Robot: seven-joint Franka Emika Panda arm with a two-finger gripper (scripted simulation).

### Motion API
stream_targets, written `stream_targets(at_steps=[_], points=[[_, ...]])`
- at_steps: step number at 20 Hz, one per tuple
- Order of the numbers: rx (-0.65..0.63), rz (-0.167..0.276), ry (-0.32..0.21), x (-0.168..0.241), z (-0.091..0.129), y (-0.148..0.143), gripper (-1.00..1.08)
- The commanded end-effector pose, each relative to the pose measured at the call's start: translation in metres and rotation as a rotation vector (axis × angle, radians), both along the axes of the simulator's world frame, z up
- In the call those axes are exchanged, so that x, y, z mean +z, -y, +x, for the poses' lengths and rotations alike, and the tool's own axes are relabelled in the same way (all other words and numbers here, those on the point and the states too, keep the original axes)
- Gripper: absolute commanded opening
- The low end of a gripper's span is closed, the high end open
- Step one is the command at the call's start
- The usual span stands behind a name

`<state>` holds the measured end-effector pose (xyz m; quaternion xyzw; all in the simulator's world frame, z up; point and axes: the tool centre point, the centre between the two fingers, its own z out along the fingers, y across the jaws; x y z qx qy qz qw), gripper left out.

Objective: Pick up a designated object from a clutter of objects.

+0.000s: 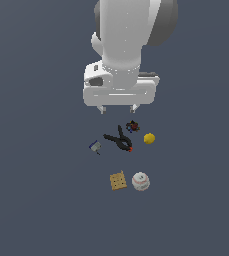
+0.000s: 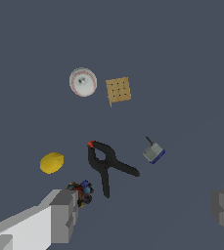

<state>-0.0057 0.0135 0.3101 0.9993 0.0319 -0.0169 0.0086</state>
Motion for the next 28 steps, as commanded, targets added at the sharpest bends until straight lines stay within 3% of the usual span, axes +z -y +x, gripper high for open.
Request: stream_targets(at_steps=[1, 16, 28], points=[[0.0, 0.0, 0.0, 0.0, 0.0, 0.0, 1.0], [0.062, -0.013, 0.011, 0.009, 0.003, -0.016, 1.0], [-0.003, -0.022, 0.02, -0.044, 0.002, -0.05, 1.0]])
